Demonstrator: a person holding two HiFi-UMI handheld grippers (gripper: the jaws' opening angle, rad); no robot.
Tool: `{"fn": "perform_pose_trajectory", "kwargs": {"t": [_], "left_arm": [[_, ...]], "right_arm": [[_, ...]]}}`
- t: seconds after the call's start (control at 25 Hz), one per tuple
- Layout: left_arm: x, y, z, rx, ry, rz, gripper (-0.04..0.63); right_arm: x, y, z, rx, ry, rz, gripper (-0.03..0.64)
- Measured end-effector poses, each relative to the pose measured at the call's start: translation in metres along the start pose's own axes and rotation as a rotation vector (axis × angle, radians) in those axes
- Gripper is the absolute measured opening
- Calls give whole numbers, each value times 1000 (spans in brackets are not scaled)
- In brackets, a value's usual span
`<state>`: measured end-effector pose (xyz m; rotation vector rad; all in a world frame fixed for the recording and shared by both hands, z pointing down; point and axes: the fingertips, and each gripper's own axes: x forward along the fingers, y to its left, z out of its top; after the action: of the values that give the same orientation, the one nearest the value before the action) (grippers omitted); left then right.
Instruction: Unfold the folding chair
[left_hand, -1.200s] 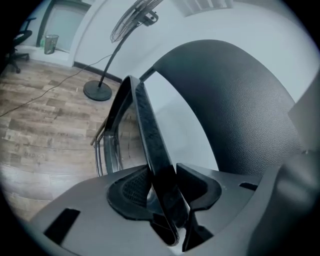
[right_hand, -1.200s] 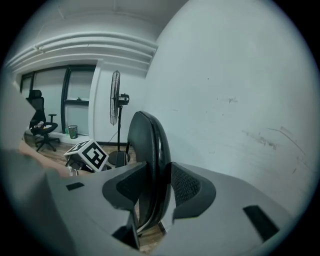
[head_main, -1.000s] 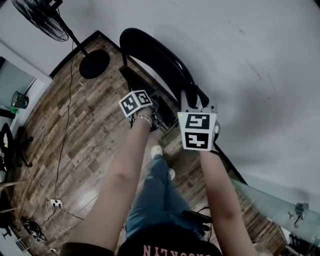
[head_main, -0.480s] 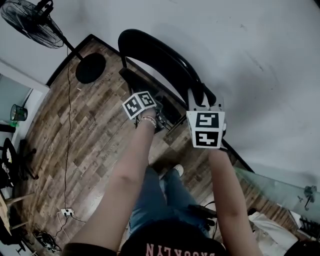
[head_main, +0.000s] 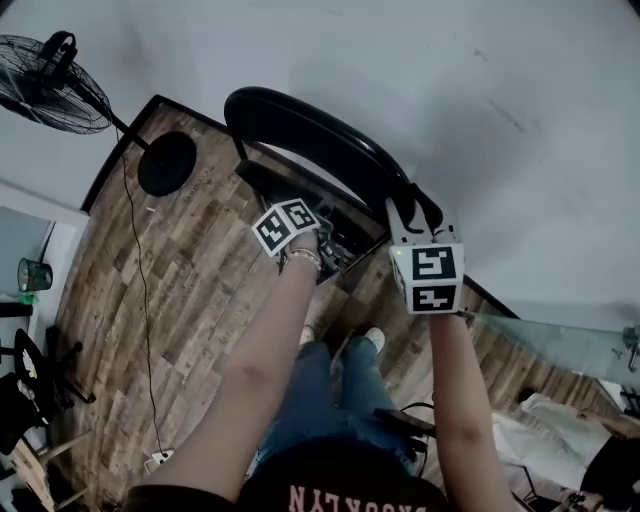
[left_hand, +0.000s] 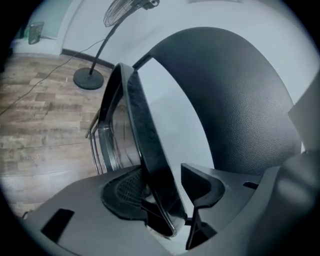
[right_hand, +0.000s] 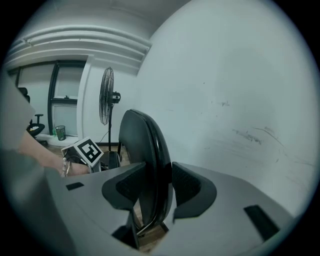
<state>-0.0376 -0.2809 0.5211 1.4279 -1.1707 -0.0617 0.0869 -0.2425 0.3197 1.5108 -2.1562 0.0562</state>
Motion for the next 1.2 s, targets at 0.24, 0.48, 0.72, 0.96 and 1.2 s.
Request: {"fn": "perform_pose_trajectory", "kwargs": {"t": [0.24, 0.48, 0.72, 0.96, 1.2], "left_arm": [[2, 9, 0, 21, 48, 124, 247], [-5, 18, -6, 4, 50, 110, 190], [-22, 30, -13, 3, 65, 65, 189], [-34, 40, -18, -13, 79, 36, 186], [-48, 57, -27, -40, 94, 25, 186]], "right_arm": [[-7, 8, -1, -5, -3, -33, 160], [-8, 11, -2, 16, 2, -52, 163], [-14, 18, -4, 14, 8, -64, 164], [-14, 20, -5, 18, 20, -86, 169], [-8, 17, -9, 25, 27, -96, 179]]}}
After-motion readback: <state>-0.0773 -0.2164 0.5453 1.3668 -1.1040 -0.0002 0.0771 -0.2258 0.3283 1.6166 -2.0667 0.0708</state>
